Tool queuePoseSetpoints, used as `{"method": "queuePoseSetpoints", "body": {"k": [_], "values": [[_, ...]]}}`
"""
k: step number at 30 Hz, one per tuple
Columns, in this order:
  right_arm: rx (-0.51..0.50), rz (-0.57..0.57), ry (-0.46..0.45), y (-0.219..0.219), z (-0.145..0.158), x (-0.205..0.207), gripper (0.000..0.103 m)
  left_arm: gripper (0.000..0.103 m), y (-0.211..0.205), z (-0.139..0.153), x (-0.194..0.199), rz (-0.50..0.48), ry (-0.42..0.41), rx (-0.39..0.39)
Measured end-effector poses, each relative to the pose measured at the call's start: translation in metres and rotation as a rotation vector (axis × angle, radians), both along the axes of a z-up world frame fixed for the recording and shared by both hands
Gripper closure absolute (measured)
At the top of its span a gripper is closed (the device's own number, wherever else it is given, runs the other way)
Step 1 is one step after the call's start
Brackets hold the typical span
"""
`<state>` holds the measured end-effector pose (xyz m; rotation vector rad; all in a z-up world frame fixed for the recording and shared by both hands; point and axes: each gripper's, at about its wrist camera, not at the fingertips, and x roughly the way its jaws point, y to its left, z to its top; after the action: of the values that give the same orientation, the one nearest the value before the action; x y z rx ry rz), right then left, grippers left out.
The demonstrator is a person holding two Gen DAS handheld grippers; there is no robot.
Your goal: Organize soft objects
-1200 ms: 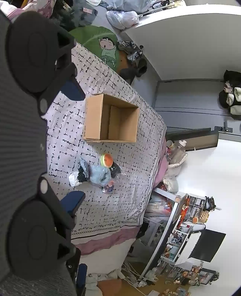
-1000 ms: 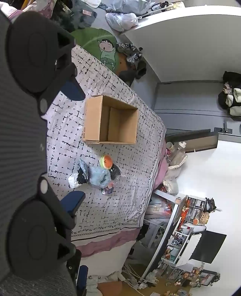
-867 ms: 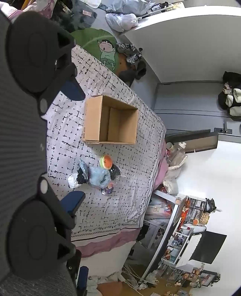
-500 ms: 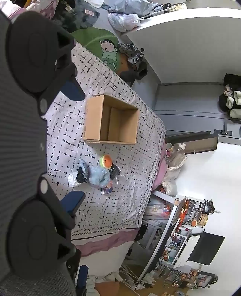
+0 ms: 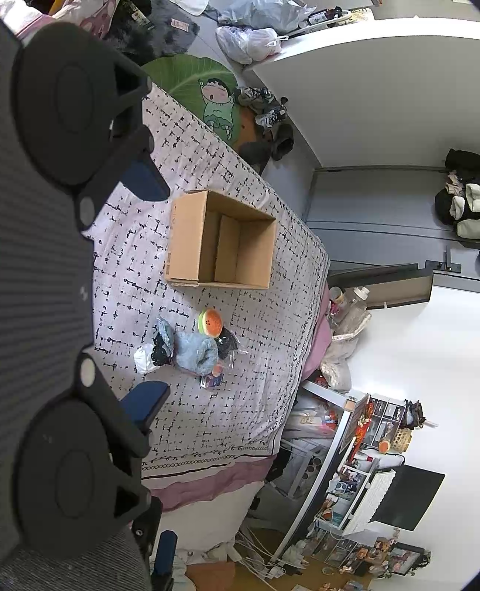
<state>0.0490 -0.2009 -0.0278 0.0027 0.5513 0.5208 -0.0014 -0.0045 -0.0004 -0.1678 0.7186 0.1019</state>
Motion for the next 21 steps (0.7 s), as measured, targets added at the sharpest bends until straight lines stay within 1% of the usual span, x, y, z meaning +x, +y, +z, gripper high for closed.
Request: {"method": "queuePoseSetpoints", "body": {"k": [21], "values": [[-0.018,-0.008,-0.022,0.0010,0.0011,-0.0030,0.000,0.000,0.0016,0.0011,0.0000,0.001,-0.001,-0.002]]}}
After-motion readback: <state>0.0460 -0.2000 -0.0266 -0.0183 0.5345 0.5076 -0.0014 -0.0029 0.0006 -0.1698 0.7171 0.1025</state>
